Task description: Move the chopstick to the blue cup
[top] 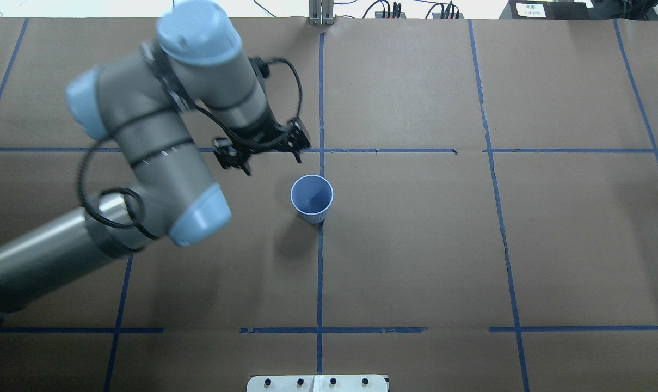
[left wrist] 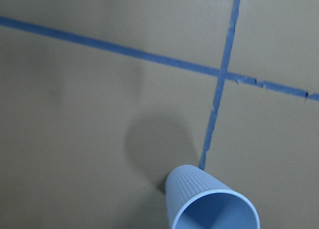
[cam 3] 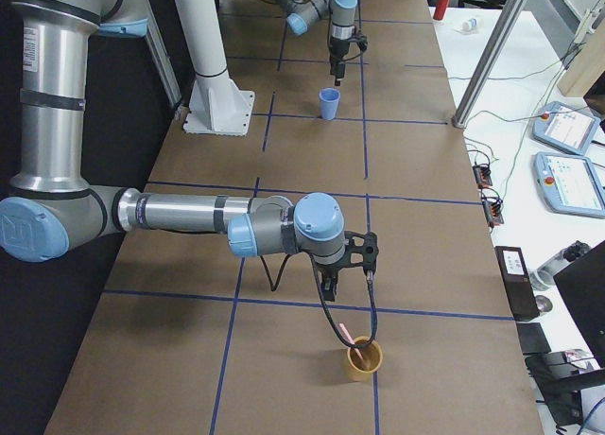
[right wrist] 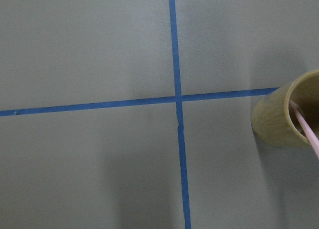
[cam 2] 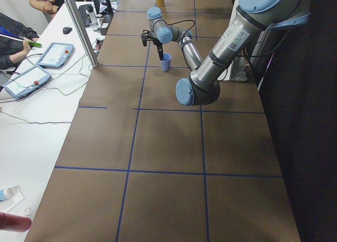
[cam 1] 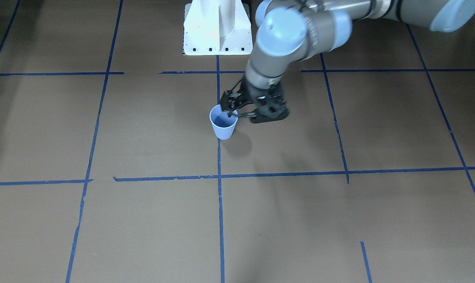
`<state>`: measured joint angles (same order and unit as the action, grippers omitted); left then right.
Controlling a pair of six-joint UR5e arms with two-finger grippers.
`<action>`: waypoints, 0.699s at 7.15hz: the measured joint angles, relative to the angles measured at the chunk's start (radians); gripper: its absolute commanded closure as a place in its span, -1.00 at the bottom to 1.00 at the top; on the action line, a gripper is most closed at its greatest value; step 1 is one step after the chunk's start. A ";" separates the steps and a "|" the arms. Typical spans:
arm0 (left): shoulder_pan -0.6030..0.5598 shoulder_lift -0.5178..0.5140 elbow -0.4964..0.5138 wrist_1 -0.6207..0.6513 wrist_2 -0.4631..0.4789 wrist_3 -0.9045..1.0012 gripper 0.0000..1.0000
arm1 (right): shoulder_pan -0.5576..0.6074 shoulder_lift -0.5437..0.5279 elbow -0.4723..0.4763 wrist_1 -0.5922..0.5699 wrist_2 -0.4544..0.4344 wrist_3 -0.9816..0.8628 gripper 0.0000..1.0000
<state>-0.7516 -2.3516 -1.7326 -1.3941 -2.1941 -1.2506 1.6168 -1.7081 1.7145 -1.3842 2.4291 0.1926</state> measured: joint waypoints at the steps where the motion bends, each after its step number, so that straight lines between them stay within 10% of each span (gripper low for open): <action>1: -0.057 0.023 -0.078 0.111 -0.028 0.088 -1.00 | 0.005 0.012 -0.018 -0.001 -0.001 -0.001 -1.00; 5: -0.142 0.088 -0.179 0.200 -0.047 0.211 -1.00 | 0.068 0.178 -0.246 -0.007 -0.006 -0.016 -1.00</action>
<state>-0.8934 -2.2641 -1.9115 -1.1938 -2.2409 -1.0392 1.6851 -1.5305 1.4686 -1.3912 2.4234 0.1762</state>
